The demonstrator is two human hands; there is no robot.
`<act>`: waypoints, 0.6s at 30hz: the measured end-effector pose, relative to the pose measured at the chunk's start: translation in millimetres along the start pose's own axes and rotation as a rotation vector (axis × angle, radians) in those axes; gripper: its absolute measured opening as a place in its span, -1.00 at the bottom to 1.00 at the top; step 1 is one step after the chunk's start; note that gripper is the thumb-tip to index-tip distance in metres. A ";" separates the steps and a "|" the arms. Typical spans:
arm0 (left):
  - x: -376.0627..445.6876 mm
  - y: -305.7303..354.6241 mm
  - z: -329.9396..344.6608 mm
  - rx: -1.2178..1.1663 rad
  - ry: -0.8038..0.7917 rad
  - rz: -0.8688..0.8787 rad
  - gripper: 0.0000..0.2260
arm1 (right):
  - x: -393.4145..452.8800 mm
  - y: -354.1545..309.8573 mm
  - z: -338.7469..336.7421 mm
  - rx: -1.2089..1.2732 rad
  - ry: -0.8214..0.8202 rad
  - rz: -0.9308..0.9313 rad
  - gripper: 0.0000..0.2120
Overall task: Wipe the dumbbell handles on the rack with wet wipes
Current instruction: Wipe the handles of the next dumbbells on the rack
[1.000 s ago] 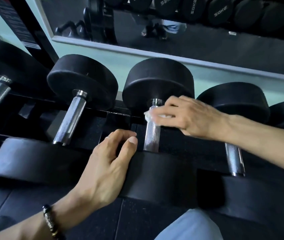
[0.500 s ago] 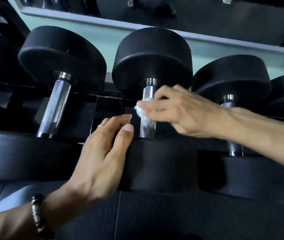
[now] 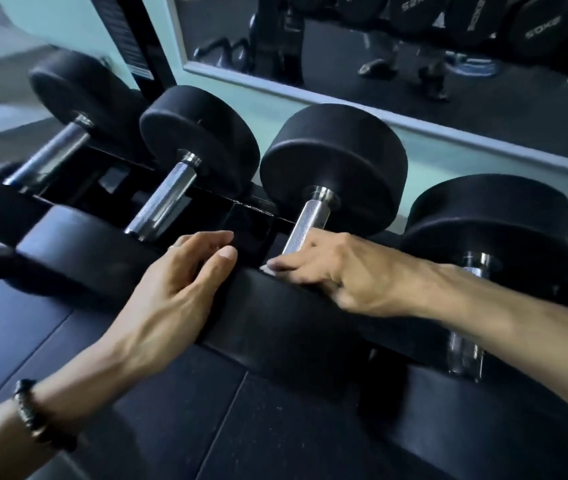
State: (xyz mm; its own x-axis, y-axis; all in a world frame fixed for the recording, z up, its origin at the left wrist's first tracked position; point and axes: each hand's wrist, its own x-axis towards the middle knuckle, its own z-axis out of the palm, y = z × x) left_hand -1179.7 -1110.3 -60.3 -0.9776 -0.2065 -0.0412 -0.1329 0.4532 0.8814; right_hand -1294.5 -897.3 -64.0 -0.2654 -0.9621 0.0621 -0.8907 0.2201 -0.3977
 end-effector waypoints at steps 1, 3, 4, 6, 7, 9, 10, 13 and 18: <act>-3.5 4.0 1.7 0.005 0.021 -0.022 -0.56 | 1.0 12.4 -0.3 -0.034 0.008 0.030 -0.61; -7.3 10.7 6.5 0.043 0.053 -0.054 -0.52 | 5.9 29.7 -2.1 -0.120 0.135 0.092 -0.76; -7.4 13.7 9.8 0.062 0.072 -0.064 -0.51 | 6.8 27.8 -3.5 -0.123 0.211 0.115 -0.76; -6.6 17.4 16.2 0.096 0.117 -0.079 -0.54 | -0.6 19.1 8.7 -0.076 0.166 0.043 -0.74; -6.3 18.4 18.5 0.110 0.135 -0.083 -0.55 | -4.5 13.4 15.6 -0.058 0.115 -0.026 -0.64; -7.5 19.6 21.6 0.131 0.153 -0.088 -0.59 | -7.8 13.7 19.8 -0.083 0.057 -0.069 -0.40; -8.0 19.7 21.5 0.146 0.155 -0.086 -0.65 | -4.4 20.3 16.8 -0.133 0.081 -0.048 -0.40; -8.4 20.5 20.9 0.188 0.150 -0.083 -0.67 | 2.6 47.1 1.1 -0.253 0.262 0.144 -0.53; -6.3 18.0 19.1 0.183 0.144 -0.081 -0.48 | -6.8 9.6 16.4 -0.180 0.077 -0.064 -0.43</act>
State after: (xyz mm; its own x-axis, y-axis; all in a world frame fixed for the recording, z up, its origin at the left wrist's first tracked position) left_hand -1179.0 -1084.3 -53.2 -0.9308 -0.3643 -0.0289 -0.2501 0.5773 0.7773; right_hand -1295.2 -891.4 -83.3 -0.2274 -0.9615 0.1544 -0.9564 0.1907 -0.2211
